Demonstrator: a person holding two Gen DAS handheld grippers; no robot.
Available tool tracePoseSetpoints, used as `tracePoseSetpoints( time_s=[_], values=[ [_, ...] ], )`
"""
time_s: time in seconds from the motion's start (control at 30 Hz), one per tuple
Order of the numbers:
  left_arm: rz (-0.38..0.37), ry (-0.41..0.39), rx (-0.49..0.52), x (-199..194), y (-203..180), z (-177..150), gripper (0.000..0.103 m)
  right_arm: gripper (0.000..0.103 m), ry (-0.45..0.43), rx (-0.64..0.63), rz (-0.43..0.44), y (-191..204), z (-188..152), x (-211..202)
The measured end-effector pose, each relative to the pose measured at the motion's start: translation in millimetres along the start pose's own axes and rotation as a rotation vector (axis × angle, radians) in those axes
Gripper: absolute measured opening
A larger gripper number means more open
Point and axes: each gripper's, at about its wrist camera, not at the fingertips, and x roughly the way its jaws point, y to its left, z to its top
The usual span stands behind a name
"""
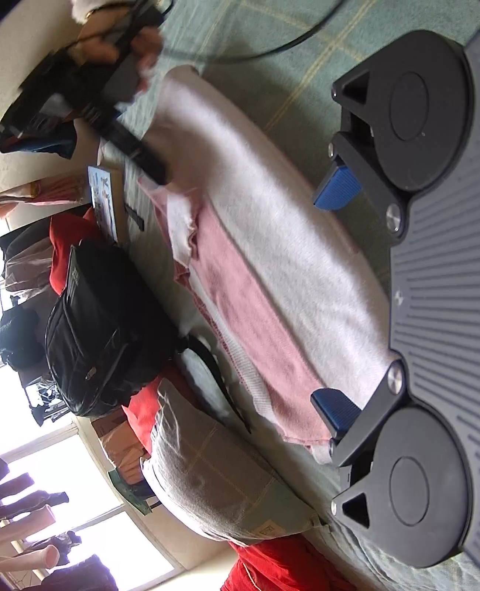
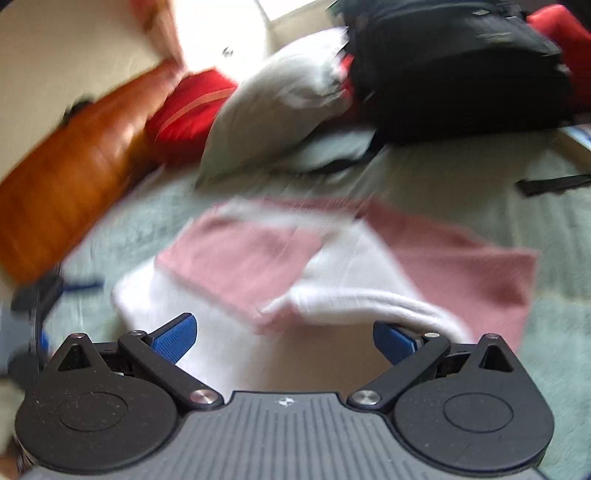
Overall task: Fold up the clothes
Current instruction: 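Lower the hem onto the collar edge and open both grippers, then withdraw both open grippers from the folded sweater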
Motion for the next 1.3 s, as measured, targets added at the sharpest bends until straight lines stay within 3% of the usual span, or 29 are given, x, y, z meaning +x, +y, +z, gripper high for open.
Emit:
tracePoseSetpoints(
  time_s=[0.13,0.27,0.57,0.73,0.87,0.97,1.07,1.17,1.3],
  values=[
    [0.005,0.009,0.005,1.5,0.3,-1.1,0.102,0.103,-0.078,0.115,-0.104,-33.7,7.1,-14.3],
    [0.010,0.002,-0.012,2.5,4.8,0.0,0.102,0.103,-0.123,0.208,-0.116,-50.2,1.8,-29.1],
    [-0.003,-0.021,-0.079,30.8,37.0,3.4,0.102,0.103,-0.090,0.038,-0.063,6.3,-32.2,-42.1],
    [-0.062,0.093,-0.202,54.8,62.1,-21.9,0.102,0.103,-0.024,-0.016,-0.061,24.9,-61.2,-32.3],
    [-0.152,0.153,-0.333,49.7,74.3,-57.2,0.102,0.103,-0.012,-0.023,-0.084,26.7,-71.7,-34.9],
    [-0.140,0.157,-0.273,34.9,67.5,-60.5,0.102,0.103,-0.013,-0.021,-0.090,26.7,-77.1,-39.1],
    [-0.147,0.122,-0.283,21.1,75.0,-49.0,0.102,0.103,-0.021,-0.021,-0.095,28.4,-80.2,-43.7],
    [-0.134,0.056,-0.403,14.1,101.5,-39.2,0.102,0.103,-0.033,-0.023,-0.093,32.1,-78.5,-45.1],
    [-0.147,0.027,-0.603,22.2,139.0,-46.5,0.100,0.103,-0.044,-0.019,-0.085,34.6,-78.3,-46.8]
  ],
)
